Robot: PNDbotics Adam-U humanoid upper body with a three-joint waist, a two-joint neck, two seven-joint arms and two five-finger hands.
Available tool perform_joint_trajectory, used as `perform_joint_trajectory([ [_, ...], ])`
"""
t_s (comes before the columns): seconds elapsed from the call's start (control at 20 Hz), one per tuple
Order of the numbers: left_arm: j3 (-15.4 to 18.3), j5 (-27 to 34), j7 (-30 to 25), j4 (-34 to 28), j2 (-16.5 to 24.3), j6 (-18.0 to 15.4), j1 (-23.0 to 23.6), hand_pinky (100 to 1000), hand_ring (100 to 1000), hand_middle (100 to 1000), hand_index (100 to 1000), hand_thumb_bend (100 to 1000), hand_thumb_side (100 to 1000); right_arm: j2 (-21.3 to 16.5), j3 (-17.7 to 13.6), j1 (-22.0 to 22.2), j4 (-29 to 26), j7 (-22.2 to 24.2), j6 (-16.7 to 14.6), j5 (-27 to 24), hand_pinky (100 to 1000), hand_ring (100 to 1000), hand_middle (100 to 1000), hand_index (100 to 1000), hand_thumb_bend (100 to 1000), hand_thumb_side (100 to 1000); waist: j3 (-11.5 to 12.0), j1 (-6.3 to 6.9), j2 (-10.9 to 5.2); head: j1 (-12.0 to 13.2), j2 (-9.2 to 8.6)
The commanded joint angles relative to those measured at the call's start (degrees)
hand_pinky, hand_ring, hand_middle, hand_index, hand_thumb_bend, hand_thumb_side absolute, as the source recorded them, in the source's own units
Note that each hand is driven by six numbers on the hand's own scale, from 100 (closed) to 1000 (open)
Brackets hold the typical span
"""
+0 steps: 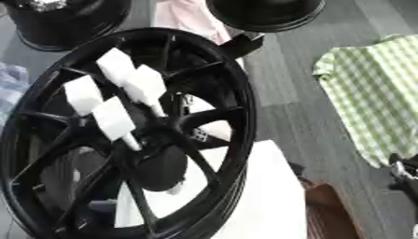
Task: Pull the pin out of the wheel hub.
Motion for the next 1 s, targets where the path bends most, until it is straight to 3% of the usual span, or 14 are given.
perform_joint_trajectory([
  [0.05,-0.62,1.18,0.77,-2.66,1.96,2.74,-0.88,804,806,738,853,146,587,-1.98,-0.34,0.00,-1.24,0.02,-0.10,0.40,464,634,501,654,314,389,-0.08,-0.32,-0.81,-0.16,-0.75],
  [0.55,-2.13,0.86,-0.40,-4.37,2.45,6.87,0.54,800,788,747,862,137,613,-2.03,-0.22,-0.28,-1.36,0.17,0.00,0.47,463,634,501,654,316,387,-0.50,-0.23,-0.66,0.04,-0.87],
  [1.0,-0.16,1.73,-3.38,-11.12,10.26,7.08,8.28,806,768,762,872,188,687,-2.20,-0.40,-0.31,-1.55,-0.08,-0.04,0.72,463,634,501,653,318,385,-0.50,-0.04,-0.28,-0.16,-0.94],
])
